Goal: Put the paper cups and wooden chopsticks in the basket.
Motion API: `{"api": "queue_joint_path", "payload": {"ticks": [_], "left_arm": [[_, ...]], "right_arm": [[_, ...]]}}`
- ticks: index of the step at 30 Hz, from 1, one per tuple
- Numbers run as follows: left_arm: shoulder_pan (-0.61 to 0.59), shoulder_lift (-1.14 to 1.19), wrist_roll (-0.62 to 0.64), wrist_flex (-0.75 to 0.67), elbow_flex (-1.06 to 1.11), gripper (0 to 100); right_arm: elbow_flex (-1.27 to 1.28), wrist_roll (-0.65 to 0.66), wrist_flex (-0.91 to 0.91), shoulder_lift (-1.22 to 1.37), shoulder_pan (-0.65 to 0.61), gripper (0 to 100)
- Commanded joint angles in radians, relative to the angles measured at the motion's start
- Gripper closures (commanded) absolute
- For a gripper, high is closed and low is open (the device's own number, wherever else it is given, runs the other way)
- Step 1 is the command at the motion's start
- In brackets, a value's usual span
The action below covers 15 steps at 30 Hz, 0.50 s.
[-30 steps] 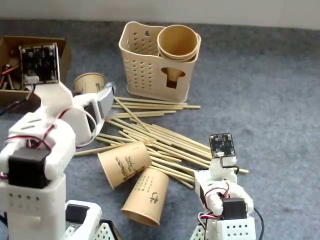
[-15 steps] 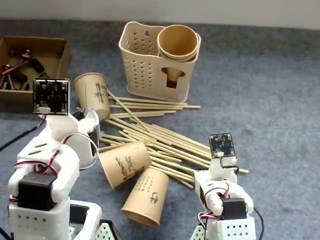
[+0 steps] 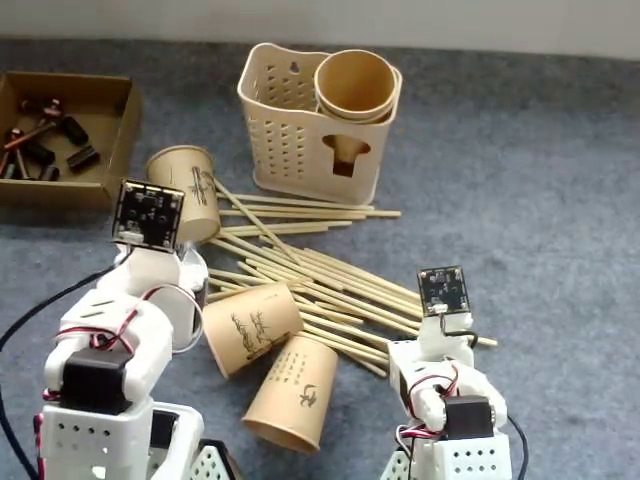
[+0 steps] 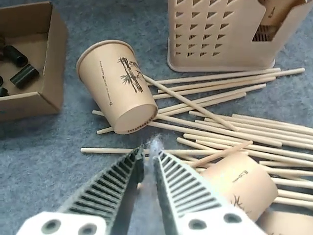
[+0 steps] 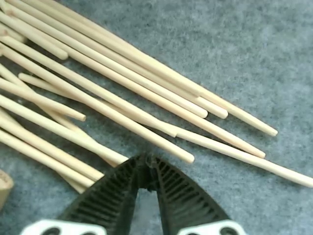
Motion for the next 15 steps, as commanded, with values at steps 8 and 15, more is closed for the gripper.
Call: {"api": "queue_joint_path", "payload": {"ticks": [8,15], "left_arm": [[-0.012,-0.005,-0.336,0.038,0.082,94],[-0.056,-0.004,-0.462,0.127,0.081,86]], "right_arm": [[0.116,0.009,0.004,-0.007,-0.005,99.3],[0.116,0.009,0.002,-0.007,-0.005,99.3]]}}
